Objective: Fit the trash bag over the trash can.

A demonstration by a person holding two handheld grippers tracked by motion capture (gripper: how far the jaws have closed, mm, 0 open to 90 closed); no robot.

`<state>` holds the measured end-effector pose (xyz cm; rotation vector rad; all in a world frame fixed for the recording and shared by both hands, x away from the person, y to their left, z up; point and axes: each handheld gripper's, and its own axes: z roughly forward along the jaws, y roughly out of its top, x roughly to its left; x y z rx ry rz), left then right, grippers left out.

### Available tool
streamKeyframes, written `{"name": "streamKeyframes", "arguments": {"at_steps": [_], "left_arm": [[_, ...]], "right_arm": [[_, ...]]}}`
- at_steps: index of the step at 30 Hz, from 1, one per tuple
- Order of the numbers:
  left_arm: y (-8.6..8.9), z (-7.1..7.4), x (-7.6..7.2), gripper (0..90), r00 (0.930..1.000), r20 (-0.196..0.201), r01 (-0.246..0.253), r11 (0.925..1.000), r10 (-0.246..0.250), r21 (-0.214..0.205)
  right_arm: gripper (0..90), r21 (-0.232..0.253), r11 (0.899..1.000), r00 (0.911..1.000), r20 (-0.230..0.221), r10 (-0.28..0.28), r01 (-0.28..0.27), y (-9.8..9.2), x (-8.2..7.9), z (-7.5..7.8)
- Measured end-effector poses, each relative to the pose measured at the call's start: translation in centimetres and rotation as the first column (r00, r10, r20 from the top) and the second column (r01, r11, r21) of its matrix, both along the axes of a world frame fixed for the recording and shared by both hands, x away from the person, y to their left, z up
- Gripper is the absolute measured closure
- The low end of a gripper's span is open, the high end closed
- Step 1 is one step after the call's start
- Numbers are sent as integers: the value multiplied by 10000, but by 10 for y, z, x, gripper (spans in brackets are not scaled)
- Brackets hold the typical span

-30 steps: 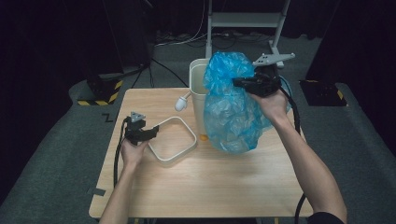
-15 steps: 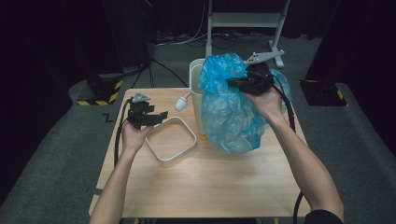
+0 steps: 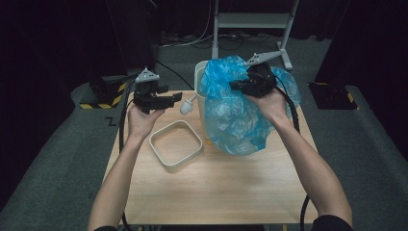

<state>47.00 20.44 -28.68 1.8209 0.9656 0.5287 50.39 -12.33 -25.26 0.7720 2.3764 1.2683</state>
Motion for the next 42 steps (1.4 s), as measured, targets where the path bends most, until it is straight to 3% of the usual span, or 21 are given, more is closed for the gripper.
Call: {"name": "streamKeyframes", "arguments": {"at_steps": [4,11,19,25,32,36,42], "left_arm": [[-8,13,0,371,9995,109,315,9989,-311,-338],[-23,30,-4,370,9964,398,775,9953,-753,-573],[-42,39,-4,354,9928,317,1168,9919,-1153,-501],[-56,45,-1,325,9929,355,1153,9919,-1135,-529],[-78,47,3,333,9908,169,1348,9908,-1345,-149],[-85,46,10,369,9918,-96,1277,9918,-1277,-22],[-95,46,15,441,9916,-75,1296,9907,-1294,409]], "right_arm": [[893,26,10000,10000,-63,-2,2,1,0,0],[892,-45,10000,10000,-52,-27,27,0,0,0],[892,4,10000,9999,-116,-27,27,-1,1,-3],[891,-2,10000,9999,-130,-26,26,-1,0,-3],[884,-69,10000,10000,9,-46,46,1,-1,-4],[883,-64,10000,10000,-5,-58,58,1,-1,-4],[883,-21,10000,10000,-3,14,-14,0,-1,-5]]}}
